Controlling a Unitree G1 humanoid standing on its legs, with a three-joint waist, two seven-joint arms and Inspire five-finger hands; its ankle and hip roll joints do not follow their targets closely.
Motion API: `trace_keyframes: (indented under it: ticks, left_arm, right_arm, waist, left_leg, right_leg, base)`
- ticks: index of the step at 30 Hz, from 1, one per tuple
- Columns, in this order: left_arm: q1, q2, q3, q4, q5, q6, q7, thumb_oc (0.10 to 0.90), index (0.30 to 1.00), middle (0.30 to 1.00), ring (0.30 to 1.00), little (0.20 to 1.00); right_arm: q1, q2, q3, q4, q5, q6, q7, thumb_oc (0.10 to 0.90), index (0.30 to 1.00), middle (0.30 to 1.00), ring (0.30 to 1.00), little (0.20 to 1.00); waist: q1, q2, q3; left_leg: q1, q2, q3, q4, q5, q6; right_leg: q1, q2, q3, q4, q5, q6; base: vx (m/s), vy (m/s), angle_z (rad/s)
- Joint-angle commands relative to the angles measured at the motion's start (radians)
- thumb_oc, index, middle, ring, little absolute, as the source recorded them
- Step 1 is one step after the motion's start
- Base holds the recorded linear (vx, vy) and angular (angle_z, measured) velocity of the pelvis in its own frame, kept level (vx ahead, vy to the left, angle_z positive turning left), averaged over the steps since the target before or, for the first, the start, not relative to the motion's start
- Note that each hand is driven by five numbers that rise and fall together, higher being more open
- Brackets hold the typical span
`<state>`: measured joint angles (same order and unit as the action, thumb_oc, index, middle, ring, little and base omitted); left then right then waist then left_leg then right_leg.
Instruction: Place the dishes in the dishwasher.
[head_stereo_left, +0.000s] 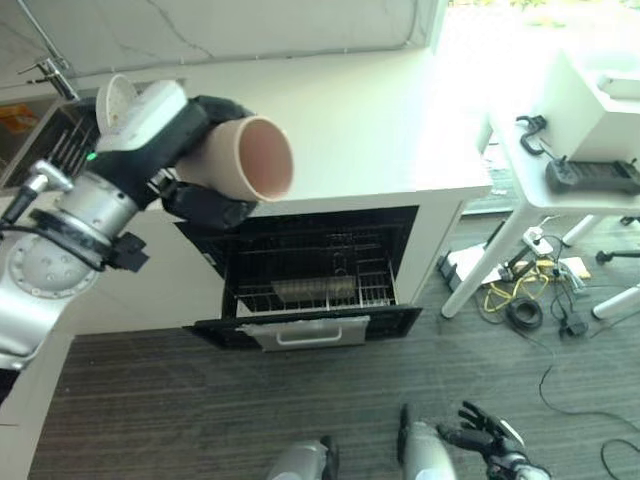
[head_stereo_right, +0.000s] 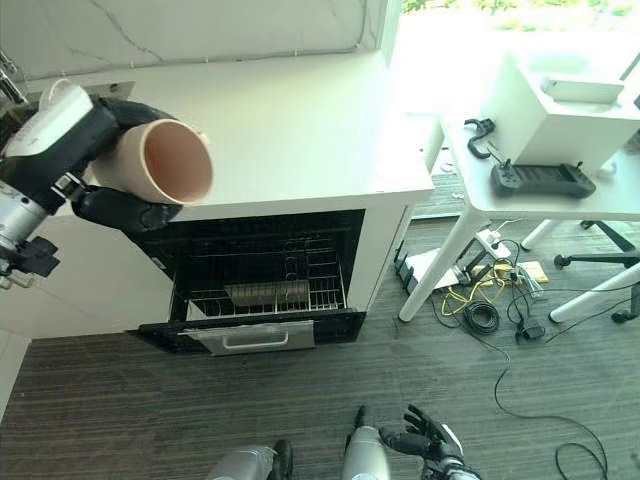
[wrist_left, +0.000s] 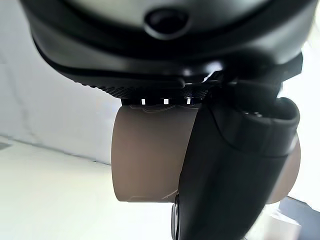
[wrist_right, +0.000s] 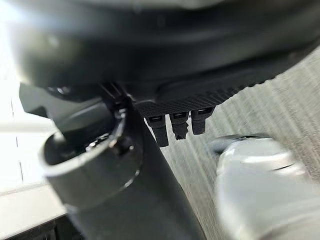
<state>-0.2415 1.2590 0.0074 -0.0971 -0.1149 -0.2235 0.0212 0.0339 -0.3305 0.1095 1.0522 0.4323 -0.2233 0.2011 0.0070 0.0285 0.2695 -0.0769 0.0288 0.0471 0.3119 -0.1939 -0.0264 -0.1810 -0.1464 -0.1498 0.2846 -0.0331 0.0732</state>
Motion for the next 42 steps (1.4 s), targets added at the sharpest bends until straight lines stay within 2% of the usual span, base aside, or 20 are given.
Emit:
trace_keyframes:
  ticks: [1, 2, 5, 7, 8, 9, 10, 11, 13, 16, 20, 22, 24, 25, 27, 28, 31, 34, 38, 42]
  left_arm:
    - [-0.169, -0.028, 0.168, -0.002, -0.104, -0.075, 0.114, 0.4, 0.3, 0.3, 0.3, 0.3]
    - [-0.172, -0.043, 0.166, 0.005, -0.106, -0.087, 0.104, 0.4, 0.3, 0.3, 0.3, 0.3]
    - [-0.19, -0.102, 0.155, 0.007, -0.085, -0.124, 0.06, 0.4, 0.3, 0.3, 0.3, 0.3]
    - [-0.194, -0.144, 0.143, -0.003, -0.055, -0.134, 0.051, 0.4, 0.3, 0.3, 0.3, 0.3]
    - [-0.18, -0.17, 0.141, -0.018, -0.028, -0.14, 0.052, 0.4, 0.3, 0.3, 0.3, 0.3]
    - [-0.167, -0.198, 0.14, -0.032, -0.002, -0.149, 0.048, 0.4, 0.3, 0.3, 0.3, 0.3]
    - [-0.14, -0.268, 0.129, -0.05, 0.07, -0.187, 0.05, 0.4, 0.3, 0.3, 0.3, 0.3]
    - [-0.125, -0.289, 0.13, -0.064, 0.094, -0.183, 0.052, 0.4, 0.3, 0.3, 0.3, 0.3]
    - [-0.113, -0.336, 0.11, -0.076, 0.146, -0.188, 0.056, 0.4, 0.3, 0.3, 0.3, 0.3]
    - [-0.1, -0.381, 0.09, -0.077, 0.18, -0.18, 0.073, 0.4, 0.3, 0.3, 0.3, 0.3]
    - [-0.077, -0.412, 0.088, -0.087, 0.181, -0.197, 0.078, 0.4, 0.3, 0.3, 0.3, 0.3]
    - [-0.057, -0.426, 0.098, -0.119, 0.184, -0.194, 0.072, 0.4, 0.3, 0.3, 0.3, 0.3]
    - [-0.042, -0.428, 0.1, -0.128, 0.195, -0.193, 0.082, 0.4, 0.3, 0.3, 0.3, 0.3]
    - [-0.039, -0.424, 0.101, -0.128, 0.2, -0.188, 0.087, 0.4, 0.3, 0.3, 0.3, 0.3]
    - [-0.042, -0.417, 0.114, -0.124, 0.206, -0.168, 0.108, 0.4, 0.3, 0.3, 0.3, 0.3]
    - [-0.042, -0.417, 0.114, -0.12, 0.196, -0.168, 0.123, 0.4, 0.3, 0.3, 0.3, 0.3]
    - [-0.012, -0.416, 0.126, -0.123, 0.172, -0.202, 0.138, 0.4, 0.3, 0.3, 0.3, 0.3]
    - [-0.005, -0.405, 0.13, -0.129, 0.129, -0.183, 0.12, 0.4, 0.3, 0.3, 0.3, 0.3]
    - [0.027, -0.405, 0.141, -0.111, -0.052, -0.162, 0.043, 0.4, 0.3, 0.3, 0.3, 0.3]
    - [0.071, -0.431, 0.124, -0.077, -0.172, -0.151, -0.029, 0.4, 0.3, 0.3, 0.3, 0.3]
  right_arm:
    - [-0.017, -0.085, -0.015, -0.006, 0.03, -0.04, -0.03, 0.8, 0.9, 0.9, 0.9, 0.9]
    - [-0.019, -0.091, -0.015, 0.002, 0.034, -0.043, -0.034, 0.8, 0.9, 0.9, 0.9, 0.9]
    - [-0.012, -0.096, -0.034, 0.034, 0.02, -0.067, -0.029, 0.8, 0.9, 0.9, 0.9, 0.9]
    - [-0.004, -0.094, -0.044, 0.058, 0.011, -0.077, -0.031, 0.8, 0.9, 0.9, 0.9, 0.9]
    - [-0.005, -0.09, -0.043, 0.067, 0.006, -0.078, -0.04, 0.8, 0.9, 0.9, 0.9, 0.9]
    - [-0.004, -0.088, -0.045, 0.072, 0.012, -0.076, -0.047, 0.8, 0.9, 0.9, 0.9, 0.9]
    - [-0.004, -0.081, -0.048, 0.064, 0.037, -0.064, -0.064, 0.8, 0.9, 0.9, 0.9, 0.9]
    - [-0.005, -0.078, -0.047, 0.054, 0.042, -0.054, -0.071, 0.8, 0.9, 0.9, 0.9, 0.9]
    - [0.005, -0.062, -0.051, 0.037, 0.054, -0.046, -0.073, 0.8, 0.9, 0.9, 0.9, 0.9]
    - [0.015, -0.036, -0.041, 0.018, 0.033, -0.038, -0.097, 0.8, 0.9, 0.9, 0.9, 0.9]
    - [0.021, -0.019, -0.045, 0.002, 0.03, -0.028, -0.132, 0.8, 0.9, 0.9, 0.9, 0.9]
    - [0.032, -0.006, -0.053, -0.031, 0.022, -0.031, -0.146, 0.8, 0.9, 0.9, 0.9, 0.9]
    - [0.044, 0.004, -0.06, -0.064, 0.026, -0.026, -0.152, 0.8, 0.9, 0.9, 0.9, 0.9]
    - [0.044, 0.006, -0.062, -0.071, 0.036, -0.023, -0.15, 0.8, 0.9, 0.9, 0.9, 0.9]
    - [0.041, 0.009, -0.057, -0.065, 0.014, -0.029, -0.111, 0.8, 0.9, 0.9, 0.9, 0.9]
    - [0.034, 0.008, -0.049, -0.059, -0.013, -0.047, -0.109, 0.8, 0.9, 0.9, 0.9, 0.9]
    - [0.028, -0.008, -0.04, -0.074, 0.03, -0.086, -0.133, 0.8, 0.9, 0.9, 0.9, 0.9]
    - [0.03, -0.025, -0.065, -0.081, 0.082, -0.1, -0.131, 0.8, 0.9, 0.9, 0.9, 0.9]
    - [0.045, -0.033, -0.099, -0.105, 0.106, -0.146, -0.111, 0.8, 0.9, 0.9, 0.9, 0.9]
    - [0.048, -0.04, -0.116, -0.156, 0.13, -0.174, -0.108, 0.8, 0.9, 0.9, 0.9, 0.9]
  waist:
    - [-0.045, 0.026, -0.023]
    - [-0.04, 0.011, -0.013]
    - [-0.037, -0.004, 0.028]
    - [-0.031, 0.003, 0.038]
    - [-0.016, 0.016, 0.037]
    - [-0.013, 0.023, 0.038]
    - [-0.009, 0.031, 0.027]
    - [-0.005, 0.038, 0.019]
    - [-0.009, 0.043, 0.005]
    - [-0.006, 0.051, -0.017]
    - [0.005, 0.06, -0.029]
    - [0.006, 0.067, -0.022]
    - [-0.002, 0.063, 0.0]
    - [-0.005, 0.061, 0.007]
    - [0.005, 0.056, 0.023]
    - [0.004, 0.053, 0.031]
    - [0.014, 0.04, 0.027]
    - [0.015, 0.033, 0.018]
    - [0.009, 0.032, -0.011]
    - [0.003, 0.031, -0.03]
  left_leg:
    - [0.042, 0.073, 0.051, -0.012, 0.042, -0.01]
    - [0.039, 0.072, 0.062, 0.011, 0.106, -0.017]
    - [-0.064, 0.072, 0.101, 0.173, 0.142, -0.02]
    - [-0.059, 0.05, 0.105, 0.081, 0.145, -0.02]
    - [-0.076, 0.032, 0.096, -0.009, 0.192, -0.032]
    - [-0.094, 0.042, 0.107, -0.012, 0.182, -0.036]
    - [-0.109, 0.058, 0.103, -0.012, 0.143, -0.035]
    - [-0.117, 0.052, 0.082, -0.012, 0.142, -0.038]
    - [-0.105, 0.064, 0.102, -0.012, 0.129, -0.044]
    - [-0.095, 0.057, 0.088, -0.012, 0.109, -0.044]
    - [-0.082, 0.052, 0.084, -0.012, 0.091, -0.036]
    - [-0.073, 0.044, 0.069, -0.012, 0.078, -0.014]
    - [-0.055, 0.016, 0.04, -0.012, 0.065, 0.016]
    - [-0.053, 0.014, 0.031, -0.012, 0.067, 0.02]
    - [-0.053, 0.039, 0.047, -0.012, 0.058, 0.007]
    - [-0.053, 0.049, 0.044, -0.012, 0.048, 0.001]
    - [-0.075, 0.064, 0.066, -0.012, 0.066, -0.016]
    - [-0.076, 0.068, 0.084, -0.012, 0.072, -0.03]
    - [-0.065, 0.068, 0.102, -0.012, 0.06, -0.029]
    - [-0.044, 0.065, 0.116, -0.012, 0.039, -0.022]
  right_leg:
    - [0.067, -0.01, 0.028, 0.015, -0.125, 0.031]
    - [0.079, -0.009, 0.028, 0.015, -0.134, 0.013]
    - [0.124, 0.008, -0.008, 0.015, -0.144, -0.025]
    - [0.148, 0.017, -0.026, 0.015, -0.159, -0.021]
    - [0.157, 0.03, -0.031, 0.015, -0.169, -0.02]
    - [0.173, 0.034, -0.047, 0.015, -0.181, -0.02]
    - [0.175, 0.029, -0.074, 0.015, -0.189, -0.014]
    - [0.17, 0.03, -0.075, 0.015, -0.184, -0.013]
    - [0.176, 0.015, -0.101, 0.015, -0.188, -0.008]
    - [0.17, 0.003, -0.116, 0.015, -0.184, -0.002]
    - [0.188, 0.002, -0.138, 0.015, -0.183, 0.002]
    - [0.215, 0.038, -0.14, 0.015, -0.166, 0.002]
    - [0.142, 0.035, -0.106, 0.183, -0.11, 0.039]
    - [0.12, 0.03, -0.095, 0.192, -0.098, 0.042]
    - [0.12, 0.007, -0.145, 0.098, -0.123, 0.027]
    - [0.134, 0.015, -0.14, 0.025, -0.125, 0.025]
    - [0.121, -0.003, -0.152, 0.015, -0.138, 0.024]
    - [0.129, -0.017, -0.156, 0.015, -0.157, 0.024]
    - [0.13, -0.031, -0.149, 0.015, -0.164, 0.029]
    - [0.124, -0.043, -0.14, 0.015, -0.159, 0.039]
  base:
    - [0.15, -0.329, 0.43]
    - [0.1, -0.267, 0.38]
    - [0.12, -0.21, 0.35]
    - [0.18, 0.025, 0.68]
    - [0.17, 0.089, 0.58]
    - [0.23, 0.226, 0.23]
    - [0.19, 0.239, 0.05]
    - [0.2, 0.296, 0.04]
    - [0.15, 0.182, -0.09]
    - [0.12, 0.159, -0.06]
    - [0.12, 0.141, -0.09]
    - [0.14, 0.122, -0.02]
    - [0.09, 0.071, 0.16]
    - [0.06, -0.083, 0.3]
    - [0.03, -0.215, 0.2]
    - [-0.02, -0.2, 0.05]
    - [-0.07, -0.143, -0.11]
    - [-0.01, -0.007, -0.17]
    - [0.0, 0.031, -0.12]
    - [0.0, 0.053, -0.07]
